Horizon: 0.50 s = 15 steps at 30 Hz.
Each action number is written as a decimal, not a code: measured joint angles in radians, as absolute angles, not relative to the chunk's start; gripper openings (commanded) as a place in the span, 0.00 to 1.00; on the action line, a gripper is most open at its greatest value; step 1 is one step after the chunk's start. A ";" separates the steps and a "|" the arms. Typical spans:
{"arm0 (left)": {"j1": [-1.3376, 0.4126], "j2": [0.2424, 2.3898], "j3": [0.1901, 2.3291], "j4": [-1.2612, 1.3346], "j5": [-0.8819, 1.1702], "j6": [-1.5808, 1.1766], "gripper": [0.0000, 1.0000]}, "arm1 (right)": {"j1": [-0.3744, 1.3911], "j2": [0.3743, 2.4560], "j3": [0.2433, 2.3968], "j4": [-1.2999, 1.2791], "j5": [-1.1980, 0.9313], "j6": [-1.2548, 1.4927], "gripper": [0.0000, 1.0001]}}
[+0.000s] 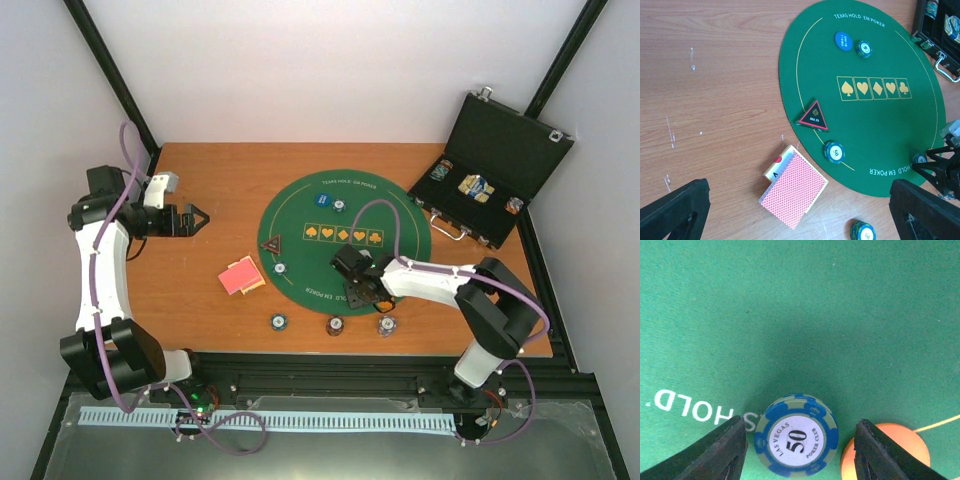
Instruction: Distribute texas hold em gaming equipment
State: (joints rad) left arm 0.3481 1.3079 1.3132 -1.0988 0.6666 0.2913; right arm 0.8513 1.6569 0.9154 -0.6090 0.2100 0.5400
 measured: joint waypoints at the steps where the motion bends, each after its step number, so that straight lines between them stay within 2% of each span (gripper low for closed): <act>1: 0.348 1.308 1.316 -1.099 0.667 0.291 1.00 | 0.851 1.649 0.915 -0.612 0.209 0.539 0.64; 9: 0.348 1.308 1.320 -1.101 0.679 0.291 1.00 | 0.883 1.519 0.969 -0.676 0.223 0.549 0.68; 15: 0.348 1.308 1.324 -1.101 0.682 0.291 1.00 | 1.073 1.496 1.045 -0.724 0.256 0.595 0.75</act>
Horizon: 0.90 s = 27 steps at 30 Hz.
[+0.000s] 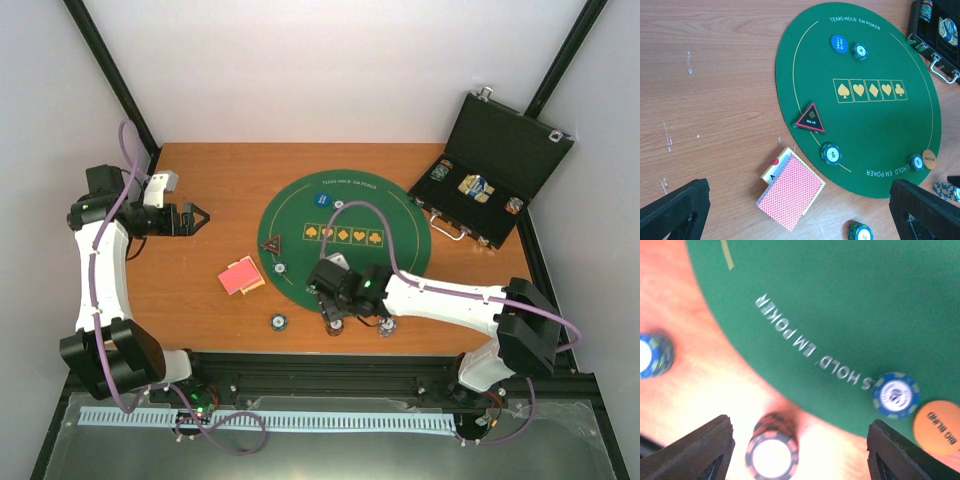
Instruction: Distribute texas hold em gaming equipment
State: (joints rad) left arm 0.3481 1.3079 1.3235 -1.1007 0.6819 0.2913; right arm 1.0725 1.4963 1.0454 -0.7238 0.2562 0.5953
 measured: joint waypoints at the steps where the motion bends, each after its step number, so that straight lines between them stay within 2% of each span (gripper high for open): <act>1: 0.348 1.308 1.324 -1.101 0.682 0.291 1.00 | 1.103 1.497 1.046 -0.730 0.255 0.607 0.76; 14: 0.348 1.313 1.336 -1.105 0.682 0.291 1.00 | 1.195 1.565 1.003 -0.738 0.207 0.664 0.77; 19: 0.348 1.314 1.338 -1.108 0.682 0.291 1.00 | 1.196 1.581 0.974 -0.712 0.188 0.672 0.72; 27: 0.348 1.314 1.338 -1.108 0.682 0.291 1.00 | 1.196 1.610 0.965 -0.679 0.174 0.675 0.57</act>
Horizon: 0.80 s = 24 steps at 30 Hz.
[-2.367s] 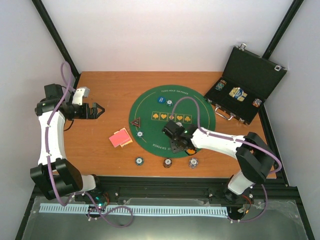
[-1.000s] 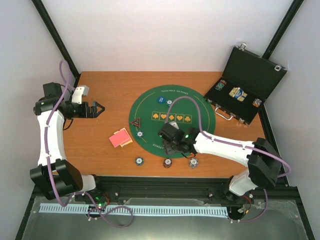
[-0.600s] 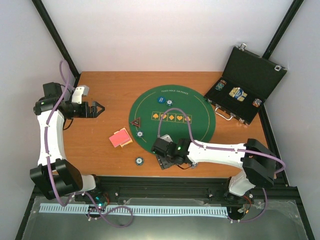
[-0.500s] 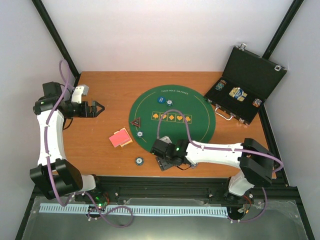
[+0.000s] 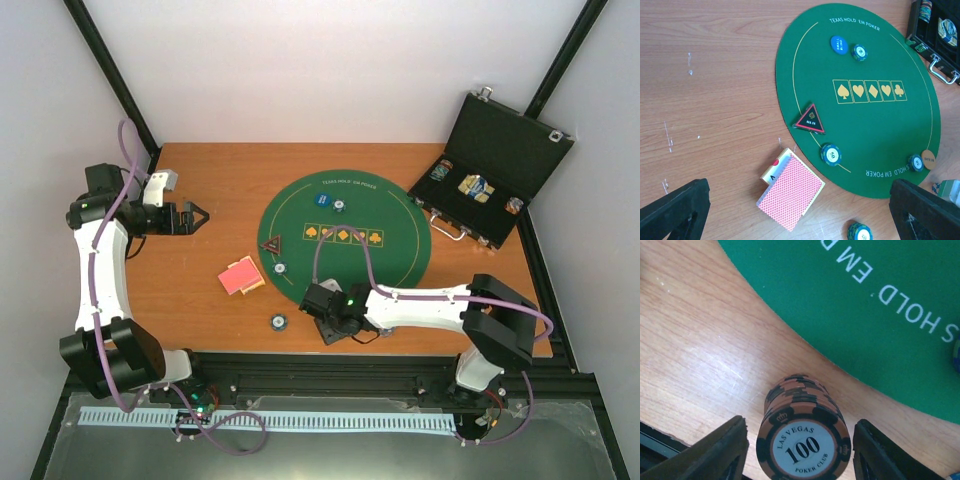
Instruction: Distribute texas hold em gaming equipment
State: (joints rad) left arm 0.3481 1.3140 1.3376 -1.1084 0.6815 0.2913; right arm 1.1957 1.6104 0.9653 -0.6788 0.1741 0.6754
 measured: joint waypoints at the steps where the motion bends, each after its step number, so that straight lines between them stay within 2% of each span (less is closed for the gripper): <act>1: 0.348 1.314 1.338 -1.109 0.682 0.291 1.00 | 1.196 1.615 0.965 -0.675 0.173 0.677 0.55; 6: 0.348 1.314 1.338 -1.110 0.682 0.291 1.00 | 1.196 1.628 0.966 -0.662 0.172 0.678 0.42; 13: 0.348 1.314 1.338 -1.116 0.682 0.291 1.00 | 1.196 1.628 0.968 -0.664 0.173 0.678 0.43; 17: 0.348 1.314 1.338 -1.116 0.682 0.291 1.00 | 1.196 1.626 0.968 -0.673 0.175 0.677 0.35; 24: 0.348 1.314 1.338 -1.116 0.682 0.291 1.00 | 1.196 1.623 0.991 -0.713 0.182 0.672 0.35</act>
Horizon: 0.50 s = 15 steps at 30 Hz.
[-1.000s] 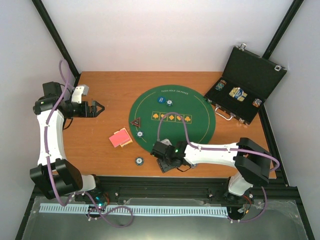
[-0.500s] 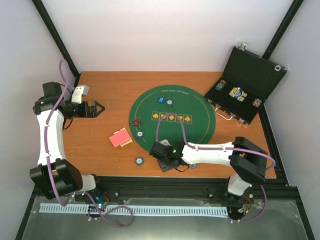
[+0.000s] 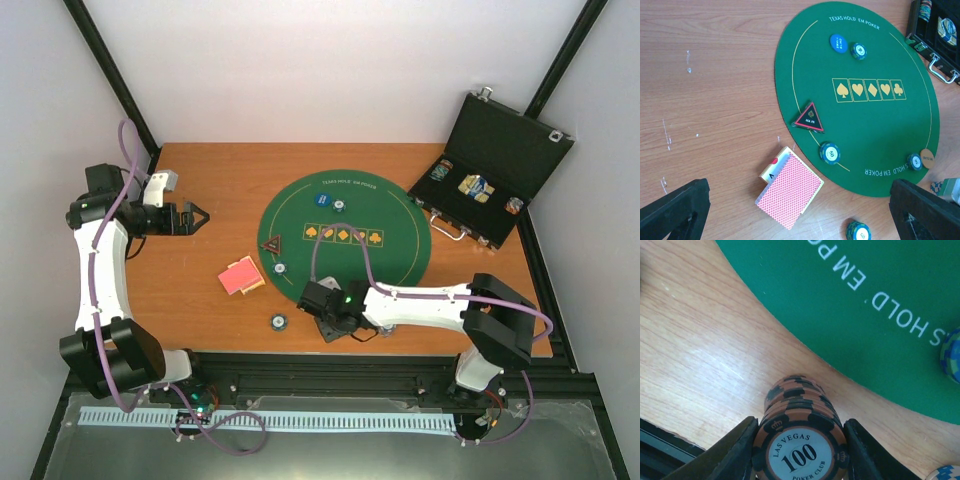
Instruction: Distribute texas hold em gaming equipment
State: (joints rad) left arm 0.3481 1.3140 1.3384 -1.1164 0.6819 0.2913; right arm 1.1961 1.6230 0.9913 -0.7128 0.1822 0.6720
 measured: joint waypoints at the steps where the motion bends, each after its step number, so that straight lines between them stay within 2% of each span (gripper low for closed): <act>1: 0.348 1.314 1.338 -1.116 0.682 0.291 1.00 | 1.196 1.623 1.001 -0.719 0.184 0.670 0.35; 8: 0.348 1.314 1.338 -1.119 0.686 0.291 1.00 | 1.196 1.623 1.099 -0.775 0.204 0.631 0.35; 15: 0.348 1.314 1.338 -1.124 0.691 0.291 1.00 | 1.168 1.735 1.358 -0.812 0.228 0.544 0.35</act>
State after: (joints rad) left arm 0.3481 1.3140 1.3384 -1.1236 0.6907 0.2909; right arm 1.1675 1.7348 1.3579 -0.8124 0.2276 0.5438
